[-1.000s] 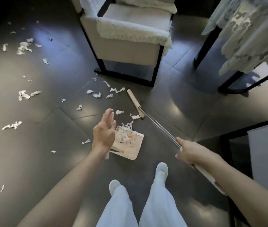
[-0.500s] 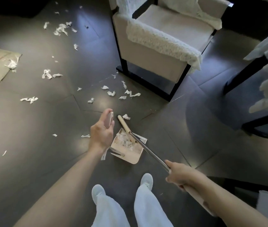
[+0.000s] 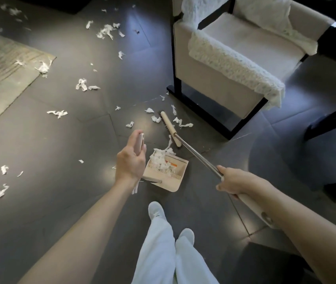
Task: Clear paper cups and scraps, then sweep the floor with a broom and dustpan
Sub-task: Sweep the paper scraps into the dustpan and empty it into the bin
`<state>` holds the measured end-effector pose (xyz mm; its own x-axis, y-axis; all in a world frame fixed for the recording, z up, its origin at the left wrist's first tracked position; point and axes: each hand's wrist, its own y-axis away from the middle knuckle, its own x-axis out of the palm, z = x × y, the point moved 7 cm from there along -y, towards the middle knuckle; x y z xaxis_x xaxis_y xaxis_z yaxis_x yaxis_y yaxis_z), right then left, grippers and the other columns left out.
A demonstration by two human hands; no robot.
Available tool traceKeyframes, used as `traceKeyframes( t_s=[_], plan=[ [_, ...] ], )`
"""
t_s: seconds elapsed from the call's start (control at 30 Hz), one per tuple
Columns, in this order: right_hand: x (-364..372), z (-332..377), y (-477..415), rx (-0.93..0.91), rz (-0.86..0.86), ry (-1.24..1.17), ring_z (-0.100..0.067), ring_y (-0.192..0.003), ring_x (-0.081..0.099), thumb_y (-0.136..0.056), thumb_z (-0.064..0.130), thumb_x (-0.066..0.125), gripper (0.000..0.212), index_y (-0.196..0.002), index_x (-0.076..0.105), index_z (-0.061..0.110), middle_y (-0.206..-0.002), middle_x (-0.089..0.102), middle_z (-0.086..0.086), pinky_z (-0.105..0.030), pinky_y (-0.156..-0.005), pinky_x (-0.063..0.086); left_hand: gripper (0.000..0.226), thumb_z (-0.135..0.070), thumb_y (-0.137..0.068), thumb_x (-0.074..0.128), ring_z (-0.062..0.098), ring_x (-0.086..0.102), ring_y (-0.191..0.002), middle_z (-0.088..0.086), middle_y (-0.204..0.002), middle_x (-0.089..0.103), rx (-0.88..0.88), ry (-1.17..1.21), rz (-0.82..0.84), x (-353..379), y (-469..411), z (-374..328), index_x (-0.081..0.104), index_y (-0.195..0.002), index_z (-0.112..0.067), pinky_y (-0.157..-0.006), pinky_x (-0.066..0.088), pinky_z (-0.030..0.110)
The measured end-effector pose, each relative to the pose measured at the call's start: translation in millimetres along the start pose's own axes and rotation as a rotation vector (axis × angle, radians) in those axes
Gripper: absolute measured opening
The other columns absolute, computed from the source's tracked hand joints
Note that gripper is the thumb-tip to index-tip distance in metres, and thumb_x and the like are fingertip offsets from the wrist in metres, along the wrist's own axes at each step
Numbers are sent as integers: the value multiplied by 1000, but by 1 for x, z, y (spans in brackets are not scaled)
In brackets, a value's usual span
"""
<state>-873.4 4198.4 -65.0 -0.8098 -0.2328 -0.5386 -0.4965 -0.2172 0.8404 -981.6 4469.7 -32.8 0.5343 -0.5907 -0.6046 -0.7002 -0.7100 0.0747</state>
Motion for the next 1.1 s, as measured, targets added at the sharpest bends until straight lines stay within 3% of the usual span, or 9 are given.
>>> traceKeyframes(
  t_s=[0.07, 0.2, 0.3, 0.4, 0.53, 0.73, 0.9, 1.03, 1.1],
  plan=[
    [-9, 14, -21, 8, 4, 31, -18, -69, 64, -88, 22, 54, 72, -151, 18, 23, -91, 63, -4, -27, -65, 54, 32, -19, -94, 56, 29, 59, -82, 5, -92, 67, 4, -10, 10, 5, -20, -1, 53, -122, -33, -68, 39, 28],
    [-9, 42, -44, 13, 54, 63, -20, -74, 64, -88, 15, 51, 72, -151, 18, 23, -100, 61, -7, -30, -66, 56, 33, -20, -95, 54, 25, 56, -82, 3, -92, 63, 10, 5, 74, 18, -61, -10, 52, -124, -34, -71, 40, 27],
    [1, 56, -37, -39, 114, 96, -12, -53, 58, -85, 19, 51, 64, -145, 29, 22, -70, 59, 2, -24, -63, 50, 35, -19, -95, 54, 23, 55, -82, 0, -90, 59, 28, 6, 108, 25, -81, -19, 52, -127, -33, -70, 36, 24],
    [9, 52, -17, -41, 206, 51, -6, -30, 49, -86, 24, 50, 69, -149, 21, 26, -55, 58, 4, -22, -52, 46, 37, -20, -95, 54, 21, 55, -84, 0, -92, 60, 18, 3, 121, 23, -92, -17, 51, -129, -35, -71, 36, 22],
    [-11, 39, -1, -23, 205, -73, -10, -38, 53, -88, 27, 53, 75, -151, 14, 35, -68, 62, 4, -24, -57, 54, 37, -18, -94, 56, 19, 57, -83, -3, -90, 62, 63, 31, 147, 12, -101, -15, 50, -117, -46, -68, 34, 19],
    [-56, 40, -22, 8, 71, -20, -15, -70, 67, -91, 29, 54, 77, -154, 10, 32, -107, 63, -2, -24, -66, 53, 34, -18, -94, 55, 24, 60, -85, 5, -95, 67, 82, 13, 101, 11, -133, -26, 53, -125, -32, -72, 40, 24],
    [-115, 40, -65, 34, 5, -21, -13, -52, 60, -92, 25, 53, 74, -153, 11, 28, -96, 61, -5, -24, -49, 51, 31, -18, -96, 54, 29, 60, -86, 5, -92, 64, 77, 7, 101, 24, -166, -40, 53, -125, -29, -78, 47, 34],
    [-164, 38, -114, 35, -21, 31, -16, -59, 60, -93, 18, 52, 71, -153, 14, 22, -91, 60, -7, -23, -44, 45, 29, -20, -95, 55, 25, 57, -80, 3, -87, 61, 48, -18, 69, 35, -204, -47, 55, -122, -31, -71, 44, 28],
    [-180, 39, -138, 38, -14, 78, -18, -66, 59, -93, 13, 51, 74, -154, 10, 18, -101, 62, -10, -24, -45, 46, 31, -20, -95, 55, 21, 55, -76, 2, -85, 59, 28, -36, 69, 43, -225, -51, 55, -123, -32, -67, 40, 24]
  ],
)
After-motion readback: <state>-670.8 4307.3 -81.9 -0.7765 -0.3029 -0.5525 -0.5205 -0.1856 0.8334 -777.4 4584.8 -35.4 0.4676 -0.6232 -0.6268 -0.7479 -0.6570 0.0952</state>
